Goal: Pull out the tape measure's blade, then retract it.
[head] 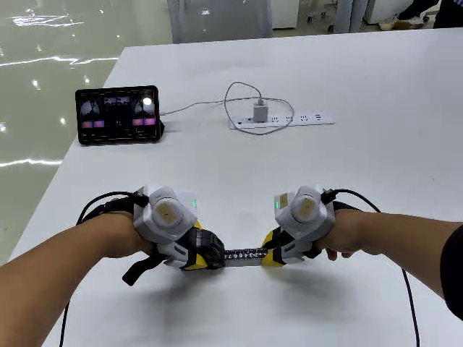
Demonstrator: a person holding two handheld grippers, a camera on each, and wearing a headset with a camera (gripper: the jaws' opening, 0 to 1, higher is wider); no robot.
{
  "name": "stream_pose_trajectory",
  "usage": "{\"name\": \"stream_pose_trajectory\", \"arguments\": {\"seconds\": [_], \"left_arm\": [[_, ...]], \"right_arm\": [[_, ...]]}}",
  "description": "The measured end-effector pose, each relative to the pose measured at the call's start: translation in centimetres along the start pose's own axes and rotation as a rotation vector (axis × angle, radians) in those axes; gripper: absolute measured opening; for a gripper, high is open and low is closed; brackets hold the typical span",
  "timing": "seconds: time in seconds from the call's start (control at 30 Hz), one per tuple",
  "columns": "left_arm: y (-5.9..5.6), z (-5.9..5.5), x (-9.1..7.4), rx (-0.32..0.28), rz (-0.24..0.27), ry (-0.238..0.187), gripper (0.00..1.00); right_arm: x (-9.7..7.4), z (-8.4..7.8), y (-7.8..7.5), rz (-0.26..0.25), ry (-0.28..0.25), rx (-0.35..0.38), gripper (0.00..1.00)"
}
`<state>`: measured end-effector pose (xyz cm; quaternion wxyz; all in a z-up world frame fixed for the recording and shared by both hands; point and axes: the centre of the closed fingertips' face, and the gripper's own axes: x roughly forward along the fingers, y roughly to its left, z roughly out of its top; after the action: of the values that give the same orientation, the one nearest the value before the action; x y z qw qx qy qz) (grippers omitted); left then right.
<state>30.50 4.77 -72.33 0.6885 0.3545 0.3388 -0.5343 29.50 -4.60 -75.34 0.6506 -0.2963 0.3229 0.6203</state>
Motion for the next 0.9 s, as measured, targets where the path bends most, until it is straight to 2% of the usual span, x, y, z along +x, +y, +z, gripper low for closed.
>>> {"name": "stream_pose_trajectory", "arguments": {"seconds": [0.9], "left_arm": [[0.0,0.1,0.0,-0.002,0.002,0.002,0.32]], "right_arm": [[-0.9,-1.2,-0.3,-0.006,0.009,0.01,0.1]]}}
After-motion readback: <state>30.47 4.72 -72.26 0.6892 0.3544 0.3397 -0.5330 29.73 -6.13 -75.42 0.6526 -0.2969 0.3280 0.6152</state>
